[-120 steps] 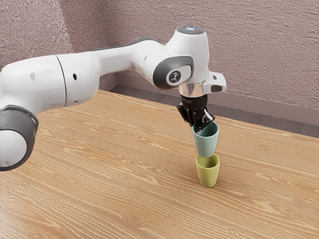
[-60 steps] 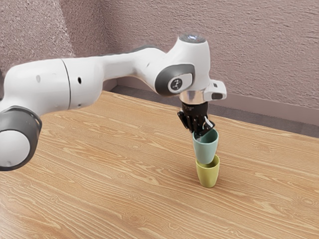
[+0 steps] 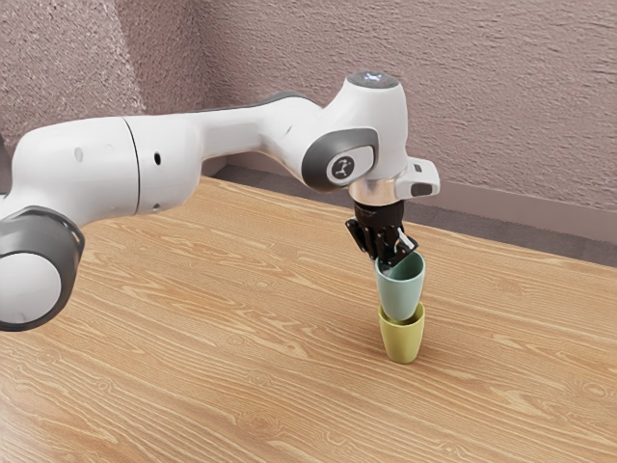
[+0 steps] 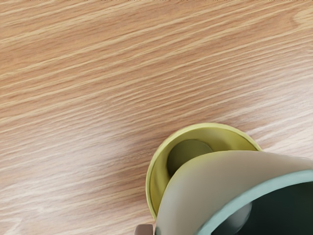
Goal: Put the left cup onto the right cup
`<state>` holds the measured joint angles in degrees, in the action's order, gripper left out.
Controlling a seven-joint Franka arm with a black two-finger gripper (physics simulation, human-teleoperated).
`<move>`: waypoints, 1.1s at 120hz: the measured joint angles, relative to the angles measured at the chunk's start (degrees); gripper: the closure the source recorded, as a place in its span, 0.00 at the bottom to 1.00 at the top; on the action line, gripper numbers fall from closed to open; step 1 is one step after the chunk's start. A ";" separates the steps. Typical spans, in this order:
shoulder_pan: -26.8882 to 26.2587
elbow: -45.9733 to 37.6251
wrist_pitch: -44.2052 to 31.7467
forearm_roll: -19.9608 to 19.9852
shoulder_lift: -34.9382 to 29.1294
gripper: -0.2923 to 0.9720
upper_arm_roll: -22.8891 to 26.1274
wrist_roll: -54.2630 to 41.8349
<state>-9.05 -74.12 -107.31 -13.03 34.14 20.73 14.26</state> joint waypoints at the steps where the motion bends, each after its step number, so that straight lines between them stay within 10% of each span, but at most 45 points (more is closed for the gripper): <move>1: 0.00 0.00 -0.01 0.00 0.00 0.85 0.00 0.00; 132: 0.34 -0.61 -1.48 0.07 2.20 0.83 0.01 0.17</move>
<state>-8.71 -74.73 -108.79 -12.97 36.34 20.74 14.43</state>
